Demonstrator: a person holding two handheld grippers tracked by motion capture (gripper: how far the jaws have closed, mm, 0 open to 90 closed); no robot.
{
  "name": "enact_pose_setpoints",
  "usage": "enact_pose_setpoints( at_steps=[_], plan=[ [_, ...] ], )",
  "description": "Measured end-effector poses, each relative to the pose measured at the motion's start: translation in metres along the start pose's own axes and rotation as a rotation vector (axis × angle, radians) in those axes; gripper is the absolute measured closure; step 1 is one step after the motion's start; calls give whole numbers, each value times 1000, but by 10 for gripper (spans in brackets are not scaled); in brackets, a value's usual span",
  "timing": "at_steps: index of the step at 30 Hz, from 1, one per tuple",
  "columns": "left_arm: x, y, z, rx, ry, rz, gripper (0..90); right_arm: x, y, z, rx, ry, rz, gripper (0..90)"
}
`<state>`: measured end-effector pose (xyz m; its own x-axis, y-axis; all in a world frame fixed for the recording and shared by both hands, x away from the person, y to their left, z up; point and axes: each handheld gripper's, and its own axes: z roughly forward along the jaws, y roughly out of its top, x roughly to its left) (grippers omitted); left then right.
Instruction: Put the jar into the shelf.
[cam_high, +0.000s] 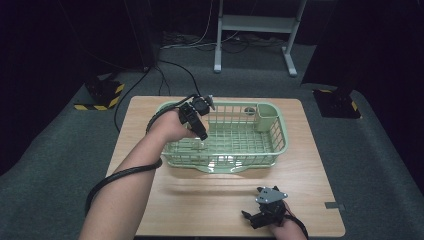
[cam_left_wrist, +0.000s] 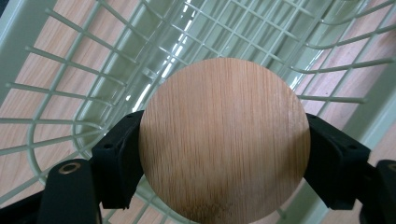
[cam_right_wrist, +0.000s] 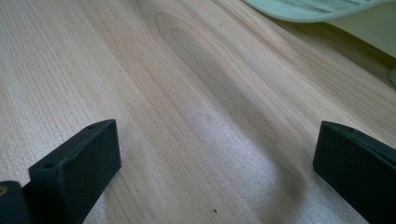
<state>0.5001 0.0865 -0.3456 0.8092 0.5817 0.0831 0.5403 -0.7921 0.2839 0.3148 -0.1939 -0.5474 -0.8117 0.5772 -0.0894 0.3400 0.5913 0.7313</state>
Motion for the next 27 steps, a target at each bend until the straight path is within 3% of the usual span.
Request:
enact_pose_setpoints(
  at_steps=[19, 27],
  plan=[
    [7, 2, 38, 38, -20, -31, 236, -1, 0, -1, -6, 9, 7, 5],
    [11, 0, 45, 48, -31, -53, 236, -1, 0, -1, -11, 12, 9, 6]
  ],
)
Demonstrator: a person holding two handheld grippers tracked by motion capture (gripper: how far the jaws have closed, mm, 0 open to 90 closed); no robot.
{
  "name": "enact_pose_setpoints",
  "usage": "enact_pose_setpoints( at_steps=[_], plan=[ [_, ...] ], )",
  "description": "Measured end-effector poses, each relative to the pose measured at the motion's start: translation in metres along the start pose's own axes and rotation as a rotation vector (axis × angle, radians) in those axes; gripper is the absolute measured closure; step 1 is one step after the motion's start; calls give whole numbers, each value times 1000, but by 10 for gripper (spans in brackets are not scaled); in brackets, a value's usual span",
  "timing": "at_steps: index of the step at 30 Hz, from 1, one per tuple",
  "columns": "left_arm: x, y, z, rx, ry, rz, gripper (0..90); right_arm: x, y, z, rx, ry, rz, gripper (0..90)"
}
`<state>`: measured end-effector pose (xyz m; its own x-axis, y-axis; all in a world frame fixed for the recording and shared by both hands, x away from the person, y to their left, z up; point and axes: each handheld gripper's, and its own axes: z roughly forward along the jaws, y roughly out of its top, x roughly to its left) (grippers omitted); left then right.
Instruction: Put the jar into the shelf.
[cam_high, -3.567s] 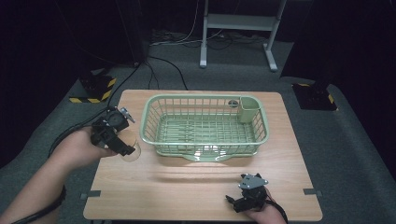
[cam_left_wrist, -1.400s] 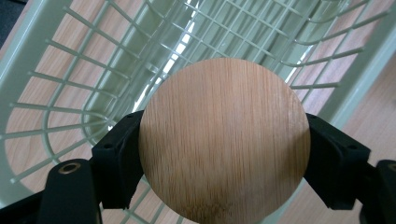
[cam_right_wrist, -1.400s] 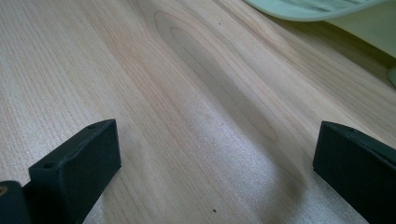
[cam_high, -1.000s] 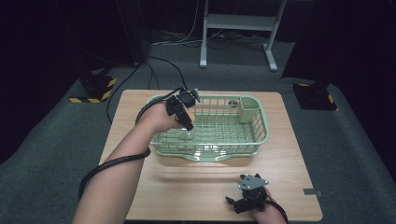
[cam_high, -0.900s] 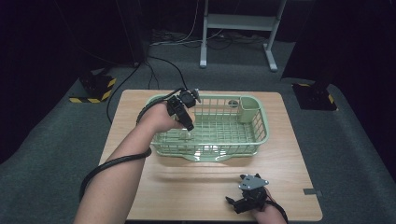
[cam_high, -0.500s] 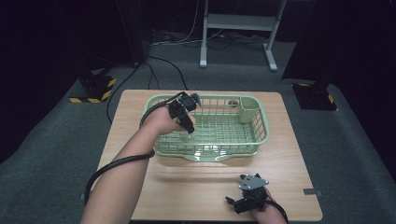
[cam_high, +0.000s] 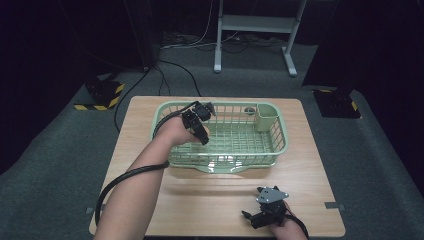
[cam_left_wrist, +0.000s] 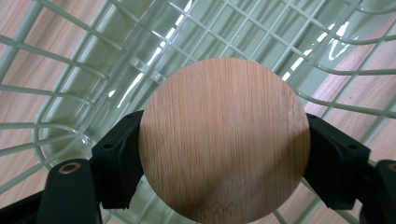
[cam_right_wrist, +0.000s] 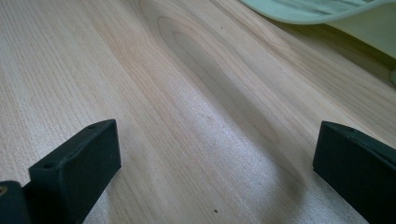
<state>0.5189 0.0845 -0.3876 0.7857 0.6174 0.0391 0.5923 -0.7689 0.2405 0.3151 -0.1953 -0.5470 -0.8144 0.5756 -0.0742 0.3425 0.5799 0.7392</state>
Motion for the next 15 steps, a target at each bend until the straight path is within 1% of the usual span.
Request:
enact_pose_setpoints(
  at_steps=[7, 10, 12, 15],
  plan=[
    [5, -2, 7, -4, -11, -23, 236, 0, 0, 0, 0, 1, -2, 6],
    [5, -2, 11, 11, -15, -21, 236, 0, 0, 0, 1, 3, 0, 5],
    [5, -2, 13, 14, -8, -20, 236, -1, 0, 0, -1, 3, 1, 6],
    [7, -2, 14, 12, -15, -25, 236, -1, 0, 0, -1, 4, 1, 5]
  ],
)
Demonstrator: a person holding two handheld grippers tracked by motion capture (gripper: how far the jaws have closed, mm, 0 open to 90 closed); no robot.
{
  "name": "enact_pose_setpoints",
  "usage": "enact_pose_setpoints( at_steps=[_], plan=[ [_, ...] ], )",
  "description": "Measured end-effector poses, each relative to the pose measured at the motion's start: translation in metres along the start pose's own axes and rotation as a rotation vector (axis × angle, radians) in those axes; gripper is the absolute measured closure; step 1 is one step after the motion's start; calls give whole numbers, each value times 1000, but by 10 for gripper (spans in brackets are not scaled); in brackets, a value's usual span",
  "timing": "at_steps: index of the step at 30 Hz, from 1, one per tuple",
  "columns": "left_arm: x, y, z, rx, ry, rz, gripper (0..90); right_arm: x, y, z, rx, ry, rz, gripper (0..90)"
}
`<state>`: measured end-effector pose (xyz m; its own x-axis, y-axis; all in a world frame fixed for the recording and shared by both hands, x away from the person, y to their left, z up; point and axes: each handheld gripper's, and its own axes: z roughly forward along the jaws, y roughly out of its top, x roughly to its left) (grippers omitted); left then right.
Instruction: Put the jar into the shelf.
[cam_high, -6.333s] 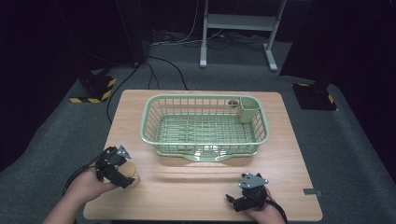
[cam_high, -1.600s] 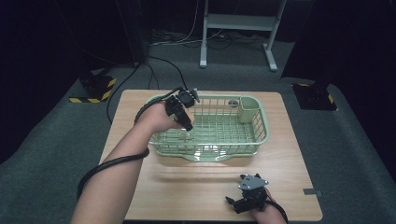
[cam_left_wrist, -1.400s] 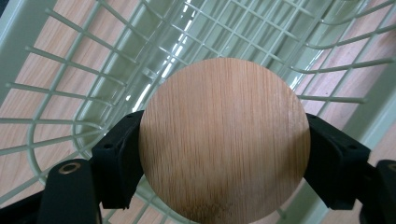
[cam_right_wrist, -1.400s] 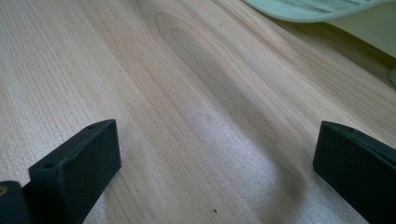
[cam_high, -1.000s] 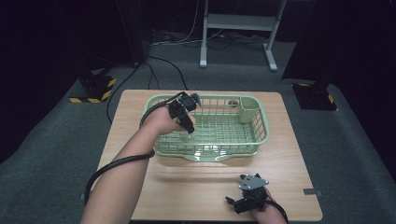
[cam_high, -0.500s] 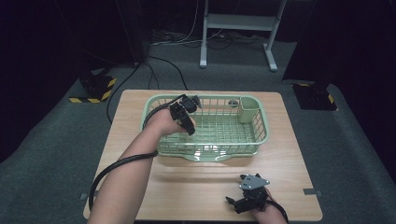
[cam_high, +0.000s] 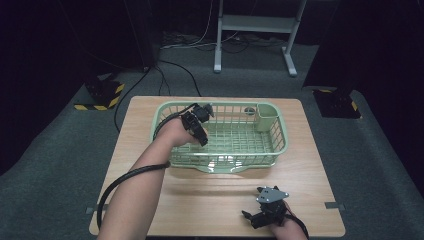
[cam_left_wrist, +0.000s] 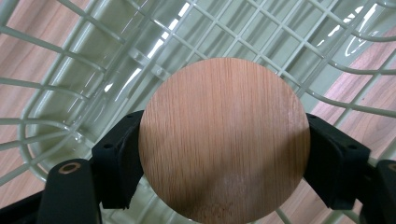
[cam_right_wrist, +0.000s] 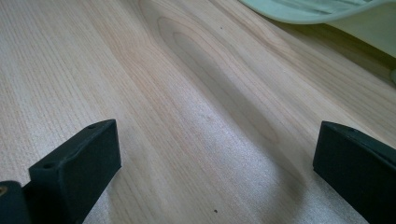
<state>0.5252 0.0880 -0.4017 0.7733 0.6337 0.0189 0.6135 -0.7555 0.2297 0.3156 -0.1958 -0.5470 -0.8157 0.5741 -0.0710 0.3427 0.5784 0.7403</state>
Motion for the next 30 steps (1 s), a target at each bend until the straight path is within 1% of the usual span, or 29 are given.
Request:
enact_pose_setpoints(
  at_steps=[2, 5, 9, 11, 17, 23, 24, 28, 30],
  plan=[
    [0, 0, 0, -8, -6, 2, 236, 0, 0, 0, 0, 1, -1, 6],
    [1, 0, 0, -7, -8, 1, 236, 0, 0, 0, 0, 1, 0, 5],
    [0, 0, 1, -3, -4, 8, 236, 0, 0, 0, 0, 3, 1, 5],
    [0, -1, 1, 5, 5, 15, 235, 0, 0, 0, 0, 2, -1, 5],
    [2, -3, 0, 12, 4, 0, 235, 0, 0, 0, 1, 1, -2, 6],
    [2, -1, 0, 32, 1, -9, 226, 1, 0, 1, 6, 2, -3, 5],
    [1, 0, 1, 39, 11, -8, 211, 1, 0, 0, 2, 1, -3, 5],
    [1, 0, 0, 32, 22, -20, 129, 0, 0, 0, 0, 4, -2, 5],
    [1, 0, -2, 31, 35, -25, 95, 0, 0, 0, -1, 4, 0, 5]
  ],
)
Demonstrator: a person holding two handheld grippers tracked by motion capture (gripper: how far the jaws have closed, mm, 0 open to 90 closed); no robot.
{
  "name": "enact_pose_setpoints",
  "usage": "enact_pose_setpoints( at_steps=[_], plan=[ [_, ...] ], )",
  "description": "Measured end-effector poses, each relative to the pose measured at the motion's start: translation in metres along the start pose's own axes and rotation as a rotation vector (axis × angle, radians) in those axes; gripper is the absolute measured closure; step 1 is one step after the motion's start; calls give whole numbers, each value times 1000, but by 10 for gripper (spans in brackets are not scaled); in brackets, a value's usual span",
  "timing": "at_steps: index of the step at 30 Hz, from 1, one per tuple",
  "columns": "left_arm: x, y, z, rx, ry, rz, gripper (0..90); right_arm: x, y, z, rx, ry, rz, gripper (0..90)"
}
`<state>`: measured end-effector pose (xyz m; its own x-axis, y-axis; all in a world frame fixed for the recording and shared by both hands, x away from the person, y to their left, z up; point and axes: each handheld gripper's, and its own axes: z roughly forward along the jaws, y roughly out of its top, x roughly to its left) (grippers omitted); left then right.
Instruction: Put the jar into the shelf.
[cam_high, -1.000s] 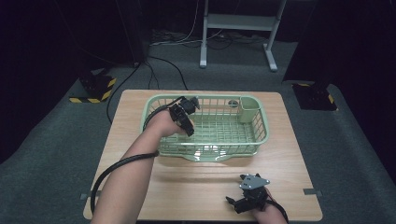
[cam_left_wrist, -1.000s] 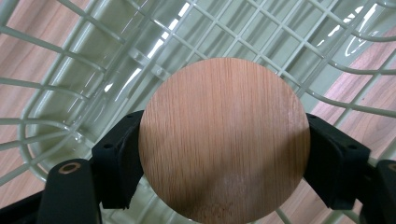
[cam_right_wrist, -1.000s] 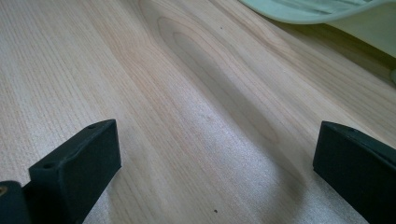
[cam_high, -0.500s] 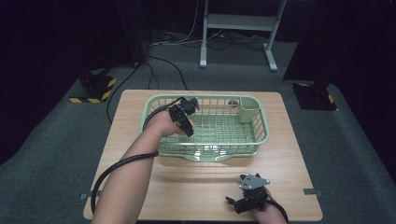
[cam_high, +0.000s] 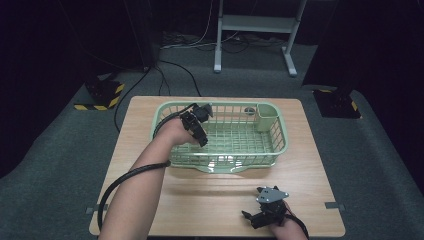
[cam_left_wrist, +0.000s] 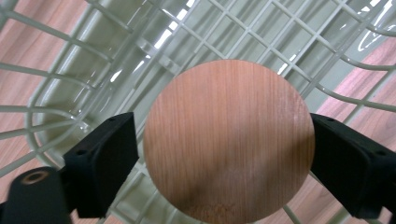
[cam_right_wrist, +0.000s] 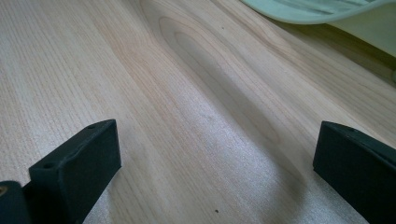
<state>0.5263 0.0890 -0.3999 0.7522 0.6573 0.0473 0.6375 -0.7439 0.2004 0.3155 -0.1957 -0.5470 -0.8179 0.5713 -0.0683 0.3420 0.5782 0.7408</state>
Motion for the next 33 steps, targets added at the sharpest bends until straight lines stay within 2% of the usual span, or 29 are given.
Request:
enact_pose_setpoints(
  at_steps=[5, 10, 15, 22, 33],
  plan=[
    [0, 1, -3, -10, -6, 5, 43, 0, 0, 0, 0, -1, 0, 5],
    [-2, 1, -12, -30, -1, 18, 46, 0, 0, 0, 1, 0, 0, 5],
    [-3, -1, -21, -41, 1, 13, 45, 0, 0, 0, 5, 1, -1, 5],
    [-6, -6, -37, -65, 5, 25, 47, 0, 0, 0, 6, -2, -1, 5],
    [-11, -16, -53, -89, -2, 32, 46, 1, 0, 1, 10, -1, -2, 5]
  ],
)
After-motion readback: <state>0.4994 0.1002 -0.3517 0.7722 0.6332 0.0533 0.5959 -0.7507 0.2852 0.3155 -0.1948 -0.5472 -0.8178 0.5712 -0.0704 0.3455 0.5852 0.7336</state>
